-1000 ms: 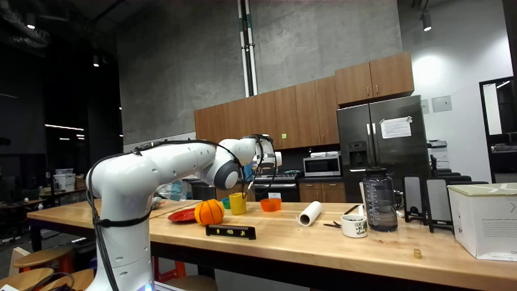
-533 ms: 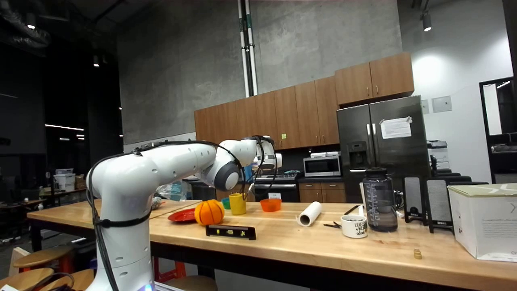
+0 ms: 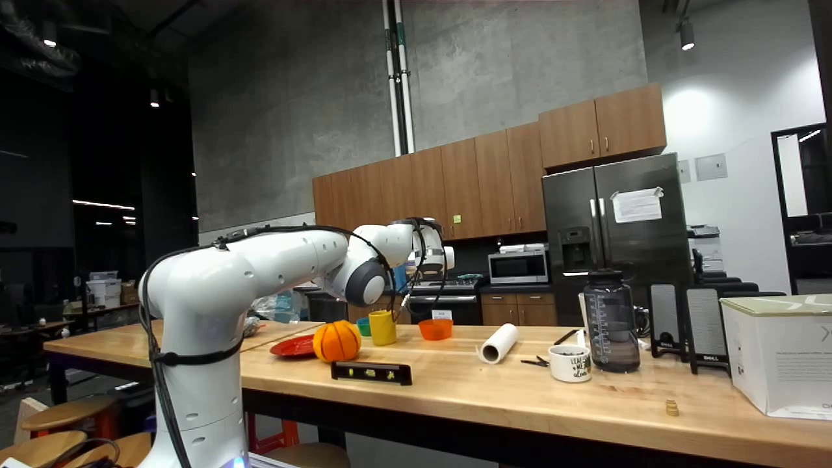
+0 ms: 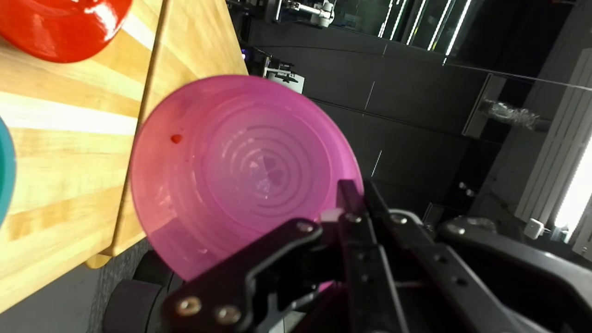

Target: Pour the contents from the purple bowl into the green bowl.

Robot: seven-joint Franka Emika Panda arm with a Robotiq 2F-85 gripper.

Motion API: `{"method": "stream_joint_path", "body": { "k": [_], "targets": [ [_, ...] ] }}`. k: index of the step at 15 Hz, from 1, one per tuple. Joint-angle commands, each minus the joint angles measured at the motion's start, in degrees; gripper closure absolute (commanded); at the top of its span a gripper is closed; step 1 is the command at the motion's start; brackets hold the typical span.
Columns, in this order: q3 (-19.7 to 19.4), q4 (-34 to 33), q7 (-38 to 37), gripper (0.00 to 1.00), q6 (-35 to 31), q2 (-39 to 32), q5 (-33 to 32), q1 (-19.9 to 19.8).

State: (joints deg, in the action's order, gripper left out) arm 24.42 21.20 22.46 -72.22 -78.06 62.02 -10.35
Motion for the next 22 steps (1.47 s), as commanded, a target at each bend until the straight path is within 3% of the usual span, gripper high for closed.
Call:
{"method": "stream_joint_path", "body": {
  "k": [1,8,9,15,22],
  "targets": [
    [-0.6,0.7,-1.7,0.99,-2.2,1.3,0.8,-0.1],
    [-4.4,0.6,-5.0,0.99,-13.0,3.1,-3.2,1.4],
    [-3.7,-0.2,-4.6,0.99,-9.3,2.5,-2.7,1.2],
    [-2.1,0.7,-2.0,0.99,-3.2,2.7,-1.4,-0.2],
    [-5.2,-0.4,2.0,0.99,4.5,5.4,-7.8,2.9]
  ]
}}
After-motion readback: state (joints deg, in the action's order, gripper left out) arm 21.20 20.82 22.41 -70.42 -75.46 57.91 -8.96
